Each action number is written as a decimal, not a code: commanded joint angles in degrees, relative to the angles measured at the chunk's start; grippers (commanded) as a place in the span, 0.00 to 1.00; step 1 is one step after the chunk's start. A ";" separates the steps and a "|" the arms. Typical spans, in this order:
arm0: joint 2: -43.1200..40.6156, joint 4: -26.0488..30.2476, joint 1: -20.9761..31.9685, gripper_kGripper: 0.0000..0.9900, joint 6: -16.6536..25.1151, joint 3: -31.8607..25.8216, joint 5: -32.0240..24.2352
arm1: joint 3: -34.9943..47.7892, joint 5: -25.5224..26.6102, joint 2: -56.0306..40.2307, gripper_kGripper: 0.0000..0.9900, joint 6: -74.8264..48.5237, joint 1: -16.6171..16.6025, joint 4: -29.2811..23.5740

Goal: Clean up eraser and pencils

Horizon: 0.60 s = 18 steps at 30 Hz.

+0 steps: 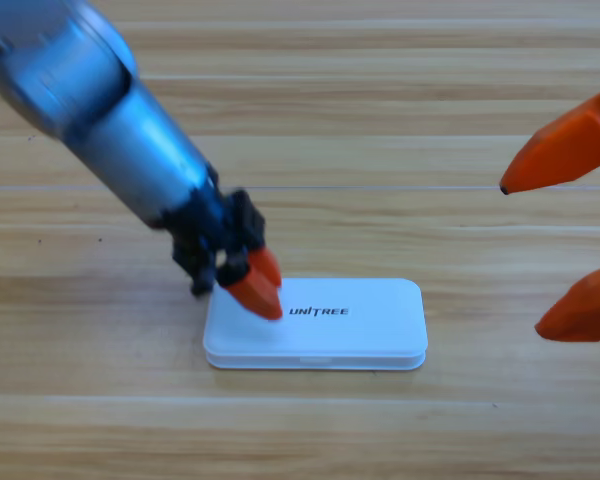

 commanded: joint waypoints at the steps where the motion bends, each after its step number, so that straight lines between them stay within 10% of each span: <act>1: -13.99 5.40 3.82 1.00 0.20 -0.29 -0.35 | 0.96 1.08 0.90 1.00 0.10 0.50 -0.82; 18: -42.29 15.06 7.95 1.00 -1.65 4.11 -9.49 | 0.96 1.08 1.34 1.00 0.10 0.77 -0.82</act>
